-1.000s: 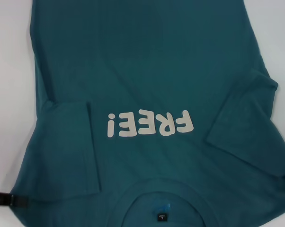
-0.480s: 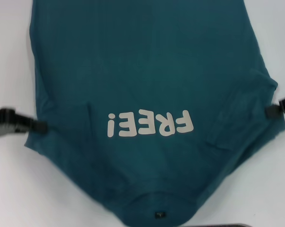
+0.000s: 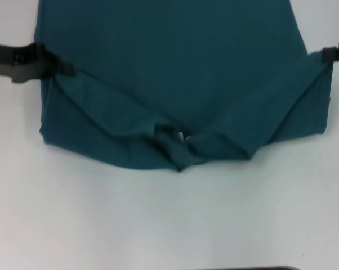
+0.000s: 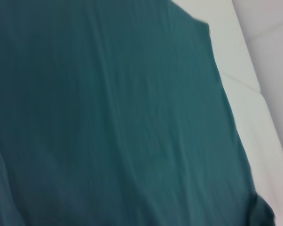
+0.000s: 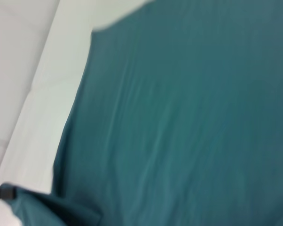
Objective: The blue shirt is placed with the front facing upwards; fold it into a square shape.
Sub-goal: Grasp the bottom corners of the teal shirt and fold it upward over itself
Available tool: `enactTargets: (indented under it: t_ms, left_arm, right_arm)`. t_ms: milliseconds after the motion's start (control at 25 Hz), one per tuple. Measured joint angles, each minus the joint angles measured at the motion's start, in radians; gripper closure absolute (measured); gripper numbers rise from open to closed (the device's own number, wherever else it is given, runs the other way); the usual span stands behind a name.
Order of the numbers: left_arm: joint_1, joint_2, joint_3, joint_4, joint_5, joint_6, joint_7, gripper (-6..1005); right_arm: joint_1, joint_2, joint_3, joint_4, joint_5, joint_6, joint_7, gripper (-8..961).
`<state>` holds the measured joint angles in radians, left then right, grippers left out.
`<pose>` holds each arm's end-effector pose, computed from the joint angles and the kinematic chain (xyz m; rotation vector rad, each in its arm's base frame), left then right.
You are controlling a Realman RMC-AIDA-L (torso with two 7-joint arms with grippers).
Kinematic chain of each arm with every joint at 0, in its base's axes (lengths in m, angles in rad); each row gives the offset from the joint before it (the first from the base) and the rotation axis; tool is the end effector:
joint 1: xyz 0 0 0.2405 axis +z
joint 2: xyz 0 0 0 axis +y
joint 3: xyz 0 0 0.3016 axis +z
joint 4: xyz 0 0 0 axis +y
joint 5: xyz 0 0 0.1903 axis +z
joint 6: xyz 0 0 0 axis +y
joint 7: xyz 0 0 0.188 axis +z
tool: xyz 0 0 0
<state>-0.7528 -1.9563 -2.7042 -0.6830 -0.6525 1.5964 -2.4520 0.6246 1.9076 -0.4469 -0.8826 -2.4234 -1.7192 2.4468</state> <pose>-0.2810 0.4056 -0.0062 -2.2629 -1.8842 -0.3976 0.3136 0.3816 0.0522 -2.2044 1.7912 0.4029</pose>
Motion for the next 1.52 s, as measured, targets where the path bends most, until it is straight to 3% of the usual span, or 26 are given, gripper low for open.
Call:
enactTargets:
  t_ms: [280, 520, 1040, 1520]
  left_arm:
    - [-0.063, -0.029, 0.039, 0.017, -0.001, -0.169, -0.017, 970]
    - [-0.09, -0.04, 0.043, 0.018, -0.001, -0.224, -0.038, 971]
    - [-0.146, -0.037, 0.063, 0.074, -0.017, -0.385, -0.048, 972]
    - [-0.183, -0.031, 0.083, 0.097, -0.025, -0.476, -0.065, 972]
  right_arm:
    - [0.052, 0.007, -0.023, 0.014, 0.002, 0.146, 0.007, 915]
    - [0.084, 0.022, -0.086, 0.037, 0.004, 0.258, 0.007, 915]
    - [0.129, 0.02, -0.117, 0.098, 0.005, 0.41, 0.013, 914]
    - [0.195, 0.024, -0.285, 0.134, -0.003, 0.636, 0.018, 914]
